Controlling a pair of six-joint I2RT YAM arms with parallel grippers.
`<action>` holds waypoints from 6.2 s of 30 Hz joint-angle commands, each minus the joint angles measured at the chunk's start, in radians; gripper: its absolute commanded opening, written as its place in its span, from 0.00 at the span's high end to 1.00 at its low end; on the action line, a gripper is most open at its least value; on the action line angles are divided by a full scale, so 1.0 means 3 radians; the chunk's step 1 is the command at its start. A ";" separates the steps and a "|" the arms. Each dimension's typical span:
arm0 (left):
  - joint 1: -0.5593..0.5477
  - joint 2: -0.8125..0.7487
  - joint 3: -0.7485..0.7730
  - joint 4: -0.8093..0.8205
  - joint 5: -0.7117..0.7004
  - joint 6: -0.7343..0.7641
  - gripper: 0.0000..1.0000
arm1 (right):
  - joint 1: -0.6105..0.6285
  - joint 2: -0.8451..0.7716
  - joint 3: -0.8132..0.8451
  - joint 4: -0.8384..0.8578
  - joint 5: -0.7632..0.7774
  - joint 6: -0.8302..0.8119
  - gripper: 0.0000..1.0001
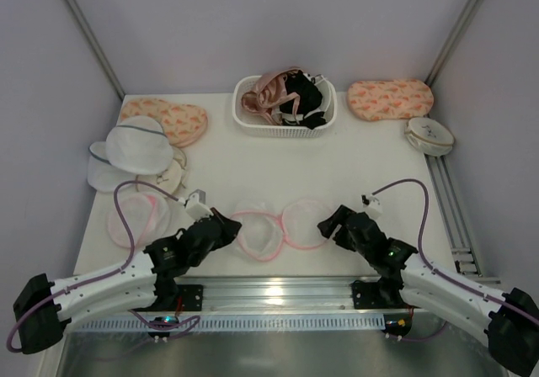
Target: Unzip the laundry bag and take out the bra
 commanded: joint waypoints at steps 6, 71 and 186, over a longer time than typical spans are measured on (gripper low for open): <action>-0.0012 -0.0011 0.0013 0.0195 0.0007 0.0045 1.00 | 0.0041 0.0104 0.0042 0.0494 0.0054 -0.0088 0.88; -0.0012 -0.1008 0.0125 -0.0480 -0.0213 0.0295 0.07 | 0.1963 0.1598 0.2001 -0.0622 0.0224 -0.2670 0.26; 0.1712 0.0071 0.0586 0.0599 0.3280 0.1349 0.01 | -0.0331 0.1018 0.1658 0.0191 -0.1126 -0.1489 0.01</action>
